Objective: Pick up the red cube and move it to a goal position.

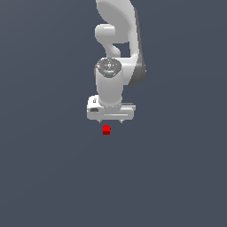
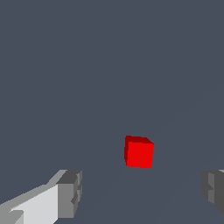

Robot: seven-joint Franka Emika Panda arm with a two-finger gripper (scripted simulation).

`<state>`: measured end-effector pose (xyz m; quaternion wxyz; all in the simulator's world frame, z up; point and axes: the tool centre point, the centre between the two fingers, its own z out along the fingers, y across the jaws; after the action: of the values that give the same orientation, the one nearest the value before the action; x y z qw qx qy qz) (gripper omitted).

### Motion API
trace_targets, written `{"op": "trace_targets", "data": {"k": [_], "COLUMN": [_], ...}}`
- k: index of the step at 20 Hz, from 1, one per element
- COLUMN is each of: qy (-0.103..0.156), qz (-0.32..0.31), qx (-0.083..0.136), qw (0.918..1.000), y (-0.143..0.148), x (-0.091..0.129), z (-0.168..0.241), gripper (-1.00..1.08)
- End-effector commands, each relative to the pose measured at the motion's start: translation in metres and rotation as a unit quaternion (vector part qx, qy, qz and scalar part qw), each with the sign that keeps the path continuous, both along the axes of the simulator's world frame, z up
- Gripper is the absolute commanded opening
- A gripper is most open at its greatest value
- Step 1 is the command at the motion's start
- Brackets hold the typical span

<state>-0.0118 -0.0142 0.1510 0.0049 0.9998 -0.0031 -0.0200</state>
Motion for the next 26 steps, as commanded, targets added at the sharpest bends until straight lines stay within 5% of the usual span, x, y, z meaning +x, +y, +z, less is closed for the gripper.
{"op": "trace_targets", "data": {"k": [1, 11, 26], "qy": [0.0, -0.004, -0.018], "qz": [0.0, -0.008, -0.04], "qx": [0.0, 0.0, 0.003], "qw": [1.0, 1.0, 0.999], "y": [0.0, -0.005, -0.024], "x": [0.0, -0.006, -0.026], "z": [0.0, -0.023, -0.116], "gripper": [1.0, 1.0, 1.0]}}
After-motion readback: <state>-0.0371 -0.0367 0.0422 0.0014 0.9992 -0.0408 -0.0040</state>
